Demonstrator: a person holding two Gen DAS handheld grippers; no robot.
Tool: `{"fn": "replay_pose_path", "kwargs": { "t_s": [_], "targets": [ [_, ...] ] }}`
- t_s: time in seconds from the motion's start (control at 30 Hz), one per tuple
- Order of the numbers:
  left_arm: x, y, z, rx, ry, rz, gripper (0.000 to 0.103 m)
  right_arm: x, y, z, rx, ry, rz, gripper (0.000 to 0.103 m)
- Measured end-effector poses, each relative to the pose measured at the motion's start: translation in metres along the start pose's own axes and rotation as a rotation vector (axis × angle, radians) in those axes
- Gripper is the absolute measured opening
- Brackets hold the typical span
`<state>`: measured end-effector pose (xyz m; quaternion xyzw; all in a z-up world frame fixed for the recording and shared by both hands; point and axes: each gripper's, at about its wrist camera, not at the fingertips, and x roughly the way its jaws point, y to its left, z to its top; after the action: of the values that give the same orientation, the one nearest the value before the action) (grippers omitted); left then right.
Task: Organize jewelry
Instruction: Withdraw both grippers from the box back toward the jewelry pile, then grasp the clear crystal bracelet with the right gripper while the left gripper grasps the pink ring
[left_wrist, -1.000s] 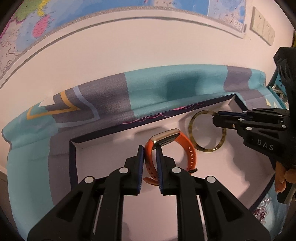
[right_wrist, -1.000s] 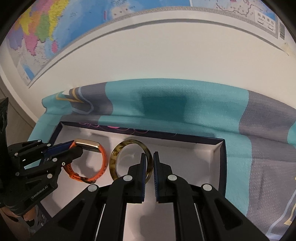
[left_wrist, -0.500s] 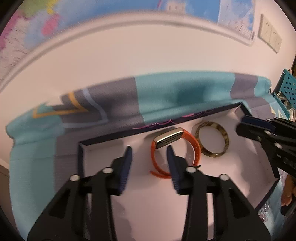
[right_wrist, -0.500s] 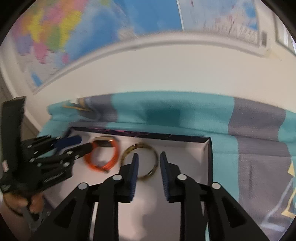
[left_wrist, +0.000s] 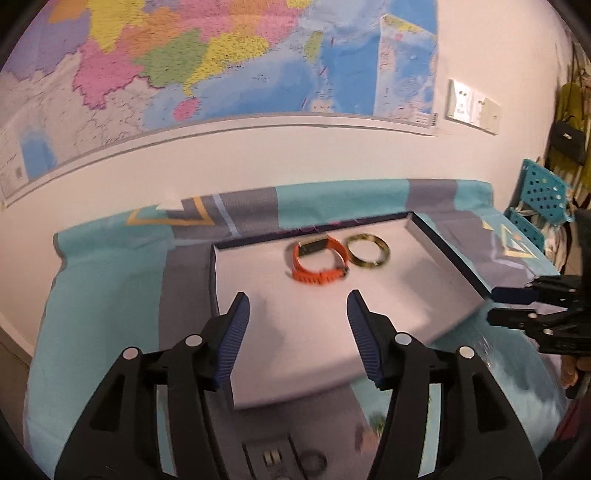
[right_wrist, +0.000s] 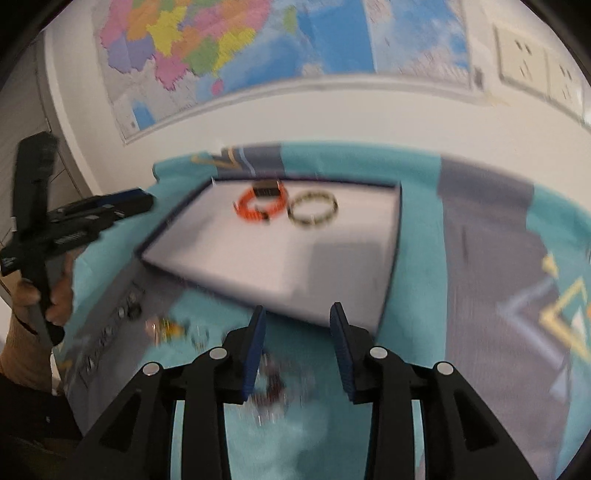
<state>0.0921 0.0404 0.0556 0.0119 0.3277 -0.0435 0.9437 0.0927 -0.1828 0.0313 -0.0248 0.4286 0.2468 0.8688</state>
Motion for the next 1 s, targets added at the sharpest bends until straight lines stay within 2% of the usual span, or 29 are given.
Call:
{"fn": "replay_pose_path", "kwargs": {
  "t_s": [0.17, 0.37, 0.63, 0.77, 0.83, 0.9, 1.0],
  "targets": [
    [-0.013, -0.006, -0.034, -0.003, 0.018, -0.055, 0.058, 0.004, -0.010, -0.025, 0.058, 0.035, -0.001, 0.034],
    [-0.016, -0.018, -0.067, 0.013, 0.056, -0.079, 0.060, 0.009, -0.008, -0.038, 0.063, 0.047, 0.005, 0.034],
    [-0.014, -0.021, -0.088, -0.008, 0.097, -0.093, 0.062, 0.015, -0.002, -0.039, 0.048, 0.044, -0.003, 0.033],
    [-0.014, -0.022, -0.093, -0.006, 0.102, -0.096, 0.063, 0.016, 0.001, -0.039, 0.038, 0.051, 0.001, 0.019],
    [-0.013, -0.023, -0.095, -0.005, 0.107, -0.099, 0.063, 0.016, 0.002, -0.039, 0.035, 0.049, -0.005, 0.019],
    [-0.012, -0.023, -0.096, -0.002, 0.110, -0.102, 0.063, 0.015, 0.002, -0.040, 0.039, 0.045, 0.004, 0.008],
    [-0.011, -0.025, -0.099, 0.003, 0.115, -0.109, 0.063, 0.008, 0.001, -0.039, 0.057, 0.021, 0.021, 0.008]
  ]
}}
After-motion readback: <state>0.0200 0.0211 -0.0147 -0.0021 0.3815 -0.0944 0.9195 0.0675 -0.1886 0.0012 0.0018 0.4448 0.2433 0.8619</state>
